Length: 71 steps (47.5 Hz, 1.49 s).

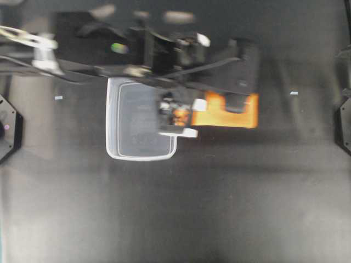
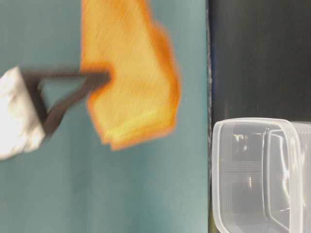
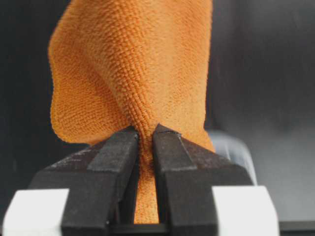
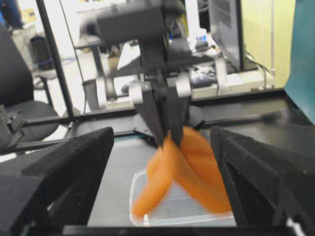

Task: Place the orange towel into the container with the left arm.
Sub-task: 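Carry the held towel left over the clear container, then lower the towel into the container and open the left gripper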

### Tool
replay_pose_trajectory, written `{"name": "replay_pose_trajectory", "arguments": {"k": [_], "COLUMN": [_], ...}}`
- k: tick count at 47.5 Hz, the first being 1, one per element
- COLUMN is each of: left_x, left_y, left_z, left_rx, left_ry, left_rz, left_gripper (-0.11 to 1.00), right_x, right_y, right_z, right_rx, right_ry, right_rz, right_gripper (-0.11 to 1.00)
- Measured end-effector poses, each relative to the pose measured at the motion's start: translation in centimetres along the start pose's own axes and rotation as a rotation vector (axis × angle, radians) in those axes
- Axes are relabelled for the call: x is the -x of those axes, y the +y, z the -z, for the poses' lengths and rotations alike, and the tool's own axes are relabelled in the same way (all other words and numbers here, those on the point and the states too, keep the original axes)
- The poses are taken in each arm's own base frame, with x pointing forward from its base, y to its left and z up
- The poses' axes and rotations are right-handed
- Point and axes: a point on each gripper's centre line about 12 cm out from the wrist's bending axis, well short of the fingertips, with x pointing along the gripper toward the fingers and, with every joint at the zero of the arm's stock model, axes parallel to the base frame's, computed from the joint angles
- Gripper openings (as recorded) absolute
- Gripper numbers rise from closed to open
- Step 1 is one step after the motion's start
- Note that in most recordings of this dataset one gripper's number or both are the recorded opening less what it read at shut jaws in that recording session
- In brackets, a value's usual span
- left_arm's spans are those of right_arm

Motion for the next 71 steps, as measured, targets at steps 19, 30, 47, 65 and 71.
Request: {"name": "replay_pose_trajectory", "arguments": {"k": [19,30,47,65,71], "left_x": [-1.6,-2.6,-3.6,-5.2,-4.8], "left_y": [-1.9,-2.3,-1.8,-1.8,-1.9], "left_z": [10.0,12.2,12.7,12.9,12.2], "left_rx": [-0.016,-0.026,-0.008,-0.006,-0.01], "left_ry": [0.093,0.086,0.071,0.073,0.043], "left_rz": [0.02,0.022,0.013,0.013,0.012], "left_gripper": [0.06,0.06,0.06,0.9,0.88], "right_x": [-0.5,-0.7,-0.7,-0.7,-0.7], "right_y": [0.0,0.0,-0.1,-0.1,0.0], "right_z": [0.2,0.5,0.6,0.5,0.5], "right_rx": [-0.005,-0.006,-0.008,-0.006,-0.008], "right_ry": [-0.006,-0.003,-0.001,-0.002,-0.003], "right_rz": [0.0,-0.001,-0.001,0.001,-0.001], "right_gripper": [0.77,0.77,0.76,0.76,0.76]}}
